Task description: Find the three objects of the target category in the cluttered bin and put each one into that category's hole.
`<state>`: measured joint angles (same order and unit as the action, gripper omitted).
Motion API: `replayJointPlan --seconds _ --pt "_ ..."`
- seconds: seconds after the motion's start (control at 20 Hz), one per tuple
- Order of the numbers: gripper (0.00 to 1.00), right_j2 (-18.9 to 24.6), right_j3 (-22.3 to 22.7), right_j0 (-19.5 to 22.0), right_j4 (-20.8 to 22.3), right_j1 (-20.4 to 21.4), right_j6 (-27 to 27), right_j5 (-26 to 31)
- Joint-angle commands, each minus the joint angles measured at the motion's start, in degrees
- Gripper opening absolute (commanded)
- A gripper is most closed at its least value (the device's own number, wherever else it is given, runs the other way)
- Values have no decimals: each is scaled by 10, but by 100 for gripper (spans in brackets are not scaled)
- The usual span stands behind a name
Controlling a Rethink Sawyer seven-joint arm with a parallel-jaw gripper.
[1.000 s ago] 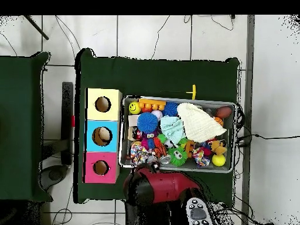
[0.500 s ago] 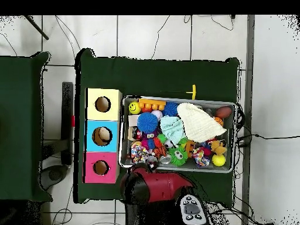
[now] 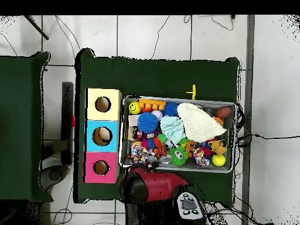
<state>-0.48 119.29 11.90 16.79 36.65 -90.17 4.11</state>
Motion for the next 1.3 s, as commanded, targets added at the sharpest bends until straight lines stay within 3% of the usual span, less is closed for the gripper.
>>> replayJointPlan --seconds 0.05,0.5,0.85,1.3 --pt "100 24 -35 2 -32 -39 -117 -37" --pt "100 30 -39 6 -34 -66 -120 -63" --pt "100 43 -44 3 -46 -34 -112 -29" --pt "100 57 -48 16 -48 -53 -109 -47"
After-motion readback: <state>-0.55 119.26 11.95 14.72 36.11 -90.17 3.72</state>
